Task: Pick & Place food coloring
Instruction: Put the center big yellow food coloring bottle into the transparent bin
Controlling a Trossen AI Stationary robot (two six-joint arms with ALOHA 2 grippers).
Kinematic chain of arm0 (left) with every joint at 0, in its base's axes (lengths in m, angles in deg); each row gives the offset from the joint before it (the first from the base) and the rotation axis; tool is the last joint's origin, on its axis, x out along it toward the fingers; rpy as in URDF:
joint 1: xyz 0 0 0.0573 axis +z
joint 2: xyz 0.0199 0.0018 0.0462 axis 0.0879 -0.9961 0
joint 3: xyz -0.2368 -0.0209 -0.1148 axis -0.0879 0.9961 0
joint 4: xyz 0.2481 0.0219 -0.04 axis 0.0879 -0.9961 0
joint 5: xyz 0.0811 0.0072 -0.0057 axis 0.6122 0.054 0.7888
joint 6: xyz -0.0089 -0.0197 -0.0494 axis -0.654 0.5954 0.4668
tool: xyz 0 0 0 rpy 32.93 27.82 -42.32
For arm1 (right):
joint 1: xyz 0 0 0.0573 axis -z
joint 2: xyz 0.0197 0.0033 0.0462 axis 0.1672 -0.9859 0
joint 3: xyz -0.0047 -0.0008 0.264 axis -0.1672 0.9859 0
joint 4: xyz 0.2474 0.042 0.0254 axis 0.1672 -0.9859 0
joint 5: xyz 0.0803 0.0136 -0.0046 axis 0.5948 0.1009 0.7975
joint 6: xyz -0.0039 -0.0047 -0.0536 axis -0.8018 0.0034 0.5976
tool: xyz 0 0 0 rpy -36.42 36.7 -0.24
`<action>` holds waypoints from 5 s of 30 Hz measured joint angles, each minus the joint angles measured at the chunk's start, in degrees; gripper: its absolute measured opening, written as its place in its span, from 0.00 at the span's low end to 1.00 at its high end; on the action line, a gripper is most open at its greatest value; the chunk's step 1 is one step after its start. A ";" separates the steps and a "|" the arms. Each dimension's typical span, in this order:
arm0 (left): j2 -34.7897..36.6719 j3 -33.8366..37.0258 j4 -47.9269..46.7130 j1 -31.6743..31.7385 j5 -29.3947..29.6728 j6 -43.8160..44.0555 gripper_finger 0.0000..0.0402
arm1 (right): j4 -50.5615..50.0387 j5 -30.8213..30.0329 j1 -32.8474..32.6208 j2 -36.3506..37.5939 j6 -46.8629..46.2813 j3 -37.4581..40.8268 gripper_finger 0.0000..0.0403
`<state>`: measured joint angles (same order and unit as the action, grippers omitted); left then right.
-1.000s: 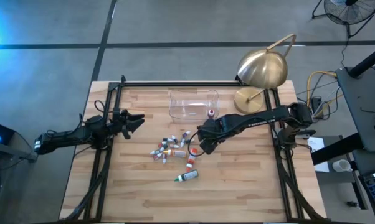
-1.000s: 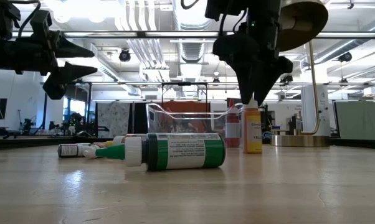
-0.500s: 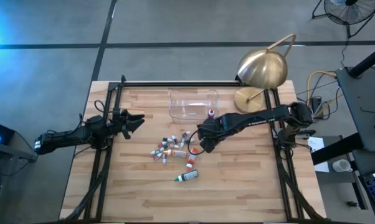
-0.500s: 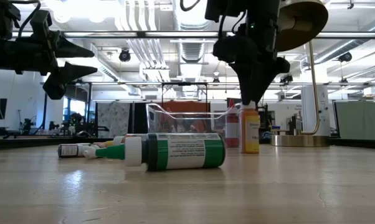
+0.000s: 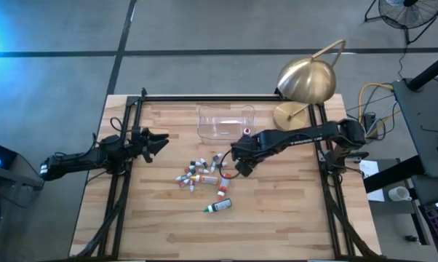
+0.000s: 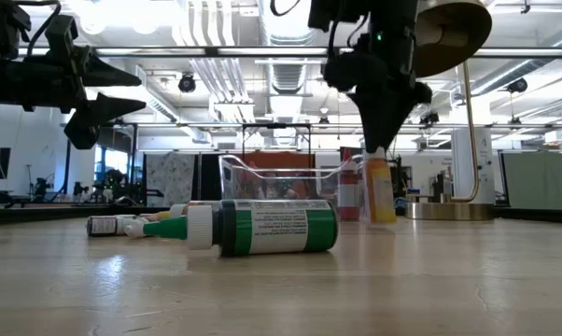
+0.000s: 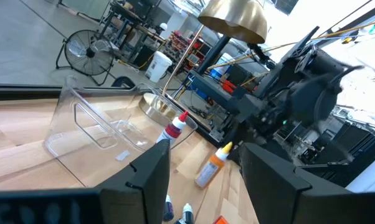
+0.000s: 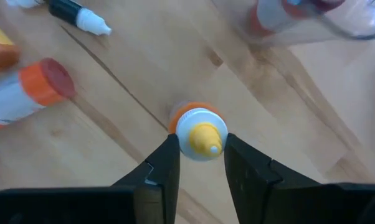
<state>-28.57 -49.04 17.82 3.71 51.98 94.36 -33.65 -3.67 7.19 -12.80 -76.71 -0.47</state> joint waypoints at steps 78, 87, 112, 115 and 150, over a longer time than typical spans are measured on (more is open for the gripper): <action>-0.07 0.00 0.00 -0.02 0.00 -0.02 0.42 | 55.12 -16.99 -10.24 17.87 -8.96 38.77 0.27; -0.07 0.00 0.01 0.00 0.01 -0.02 0.42 | 55.43 1.17 -10.33 13.65 -18.71 44.83 0.27; -0.07 0.00 0.00 0.00 0.02 -0.02 0.42 | 29.11 14.59 -1.02 -0.48 -4.71 17.65 0.79; -0.07 0.00 0.00 -0.02 0.00 -0.02 0.42 | 21.98 14.70 -0.45 -4.98 -3.61 12.90 0.77; -0.06 0.00 0.00 0.00 0.02 -0.02 0.42 | 9.72 9.08 -0.16 -10.62 3.52 2.24 0.26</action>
<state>-28.63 -49.04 17.82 3.71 52.00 94.33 -23.92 5.41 7.03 -23.42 -73.19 1.77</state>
